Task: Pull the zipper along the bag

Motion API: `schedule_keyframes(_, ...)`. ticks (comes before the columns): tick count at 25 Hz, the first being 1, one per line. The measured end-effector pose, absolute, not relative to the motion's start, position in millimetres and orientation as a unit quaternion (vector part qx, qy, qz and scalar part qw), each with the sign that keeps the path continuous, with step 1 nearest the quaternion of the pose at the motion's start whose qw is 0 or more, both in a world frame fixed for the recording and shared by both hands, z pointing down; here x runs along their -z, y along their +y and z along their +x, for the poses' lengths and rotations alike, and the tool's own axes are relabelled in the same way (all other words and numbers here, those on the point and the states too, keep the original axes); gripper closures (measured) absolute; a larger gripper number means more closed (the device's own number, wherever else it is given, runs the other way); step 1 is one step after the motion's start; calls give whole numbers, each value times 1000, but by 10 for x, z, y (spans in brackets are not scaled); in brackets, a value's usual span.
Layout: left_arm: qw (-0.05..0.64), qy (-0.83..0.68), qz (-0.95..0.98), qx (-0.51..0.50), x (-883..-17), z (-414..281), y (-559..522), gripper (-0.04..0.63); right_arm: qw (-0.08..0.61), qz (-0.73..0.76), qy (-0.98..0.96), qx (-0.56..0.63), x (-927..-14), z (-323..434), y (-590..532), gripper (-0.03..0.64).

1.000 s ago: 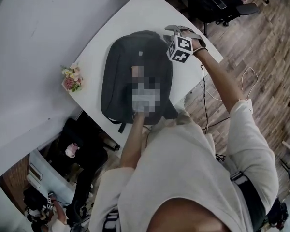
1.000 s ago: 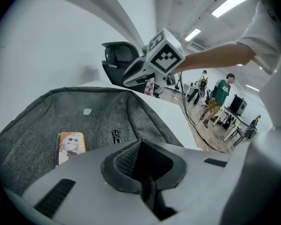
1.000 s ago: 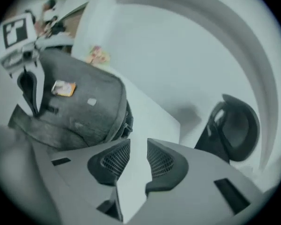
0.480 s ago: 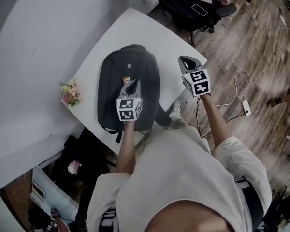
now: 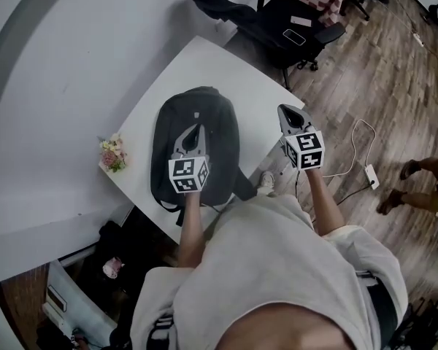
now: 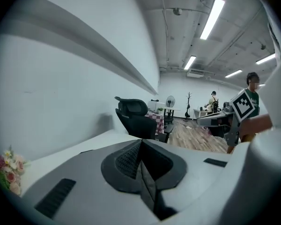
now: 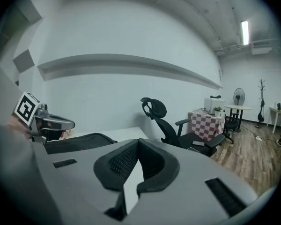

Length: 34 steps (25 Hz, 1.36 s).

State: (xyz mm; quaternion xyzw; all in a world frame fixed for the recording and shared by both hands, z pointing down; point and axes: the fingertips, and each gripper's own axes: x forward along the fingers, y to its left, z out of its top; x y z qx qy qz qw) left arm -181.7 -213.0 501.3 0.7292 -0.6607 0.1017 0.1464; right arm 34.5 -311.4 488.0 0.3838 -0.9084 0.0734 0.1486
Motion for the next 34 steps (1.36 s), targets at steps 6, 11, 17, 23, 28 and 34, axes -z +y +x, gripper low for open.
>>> schedule_keyframes(6, 124, -666, 730, -87, -4826, -1776, -2092, 571, 135, 398, -906, -46, -4666, 460, -2999, 604)
schedule_keyframes(11, 114, -667, 732, -79, -4738, -1747, -2081, 571, 126, 402, -906, -40, -4567, 468, -2964, 604)
schedule_keyframes(17, 112, -667, 732, -80, -4728, -1710, -2094, 571, 128, 401, -906, -42, -4557, 486, -2949, 604)
schedule_keyframes(23, 109, -669, 729, -89, -4757, -1705, -2096, 571, 138, 396, -907, -38, -4606, 495, -2962, 604)
schedule_keyframes(28, 110, -670, 728, -91, -4760, -1694, -2101, 571, 141, 388, -910, -36, -4600, 463, -2961, 604)
schedule_keyframes(34, 111, -671, 727, -90, -4763, -1697, -2118, 571, 144, 380, -913, -34, -4603, 402, -2971, 604)
